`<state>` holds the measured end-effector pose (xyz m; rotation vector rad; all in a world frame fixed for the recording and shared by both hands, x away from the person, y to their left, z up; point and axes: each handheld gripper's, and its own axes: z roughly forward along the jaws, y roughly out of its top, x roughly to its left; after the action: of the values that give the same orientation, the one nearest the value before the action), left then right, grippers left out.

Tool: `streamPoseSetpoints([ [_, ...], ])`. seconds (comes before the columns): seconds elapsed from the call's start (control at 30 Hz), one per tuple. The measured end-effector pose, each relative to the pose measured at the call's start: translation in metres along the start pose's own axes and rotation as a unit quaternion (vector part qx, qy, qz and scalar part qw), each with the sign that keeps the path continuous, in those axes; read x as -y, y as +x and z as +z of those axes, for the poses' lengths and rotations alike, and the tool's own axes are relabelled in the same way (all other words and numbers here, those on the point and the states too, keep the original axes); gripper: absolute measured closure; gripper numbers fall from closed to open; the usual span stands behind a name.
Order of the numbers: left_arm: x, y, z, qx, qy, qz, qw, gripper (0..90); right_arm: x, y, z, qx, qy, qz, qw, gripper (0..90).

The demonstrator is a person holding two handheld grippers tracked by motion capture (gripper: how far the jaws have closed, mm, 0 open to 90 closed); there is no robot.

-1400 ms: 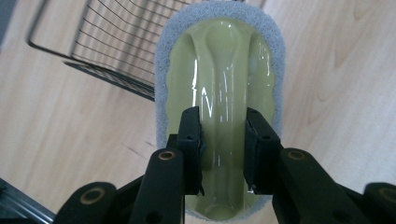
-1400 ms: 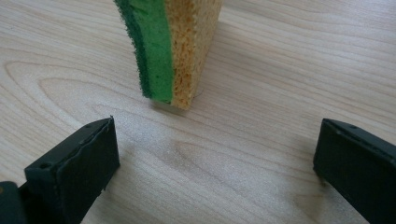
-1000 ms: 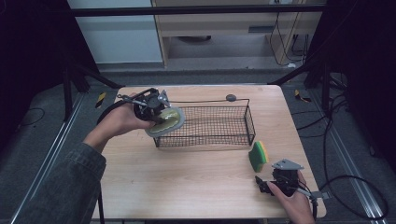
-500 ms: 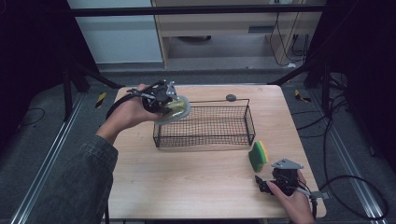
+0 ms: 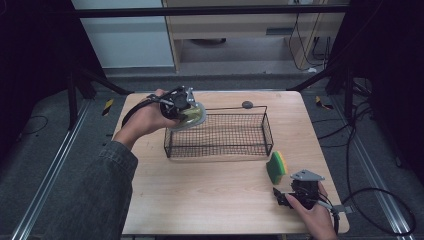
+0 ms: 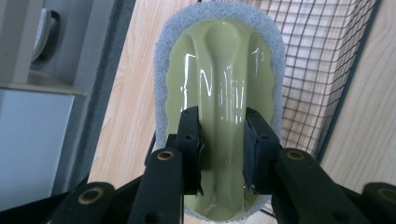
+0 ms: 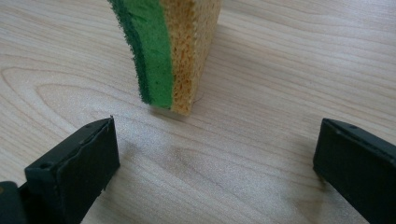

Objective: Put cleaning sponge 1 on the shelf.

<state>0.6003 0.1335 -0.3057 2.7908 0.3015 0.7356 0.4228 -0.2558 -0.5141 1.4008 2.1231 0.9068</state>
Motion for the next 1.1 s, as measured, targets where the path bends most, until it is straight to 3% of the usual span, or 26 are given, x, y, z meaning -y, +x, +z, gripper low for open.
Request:
streamPoseSetpoints([
  [0.17,-0.01,-0.005,-0.01,-0.01,-0.019,0.013,0.9997,70.6,0.0,0.001,0.0,0.003,0.0,0.002,1.0,0.5],
  [0.3,-0.015,-0.004,-0.007,-0.008,-0.006,0.03,0.9995,70.6,0.0,0.001,0.0,0.003,0.0,0.002,1.0,0.5],
  [0.6,-0.005,-0.001,0.009,-0.005,0.005,0.032,0.9995,70.6,0.0,0.0,0.0,0.002,0.0,0.002,1.0,0.5],
  [1.1,0.002,-0.019,0.026,0.016,0.01,0.049,0.9986,70.5,0.0,0.0,0.0,0.003,0.0,0.002,1.0,0.5],
])
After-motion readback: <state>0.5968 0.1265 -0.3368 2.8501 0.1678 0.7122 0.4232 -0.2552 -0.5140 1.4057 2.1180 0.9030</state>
